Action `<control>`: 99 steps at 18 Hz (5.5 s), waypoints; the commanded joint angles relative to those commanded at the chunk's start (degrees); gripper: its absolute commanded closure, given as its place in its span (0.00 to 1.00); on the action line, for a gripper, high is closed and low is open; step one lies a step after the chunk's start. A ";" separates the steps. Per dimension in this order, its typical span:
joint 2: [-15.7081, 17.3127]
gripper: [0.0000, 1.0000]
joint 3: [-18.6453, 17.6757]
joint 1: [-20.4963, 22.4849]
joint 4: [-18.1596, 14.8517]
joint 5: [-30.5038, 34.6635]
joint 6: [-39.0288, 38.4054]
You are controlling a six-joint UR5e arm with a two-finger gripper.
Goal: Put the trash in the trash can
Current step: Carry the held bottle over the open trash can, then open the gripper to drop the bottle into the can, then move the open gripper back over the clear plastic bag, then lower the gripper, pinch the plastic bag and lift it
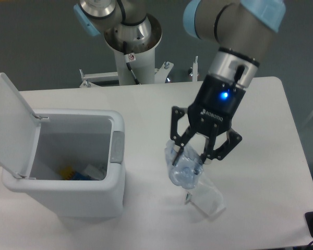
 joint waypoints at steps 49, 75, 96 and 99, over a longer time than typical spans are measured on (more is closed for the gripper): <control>-8.43 0.00 -15.21 4.67 0.28 34.67 2.82; -21.35 1.00 -5.62 -5.36 -5.54 53.85 -12.92; -12.49 1.00 0.53 -2.37 -5.01 40.06 -16.78; -8.88 1.00 2.20 -2.29 -5.01 35.68 -19.32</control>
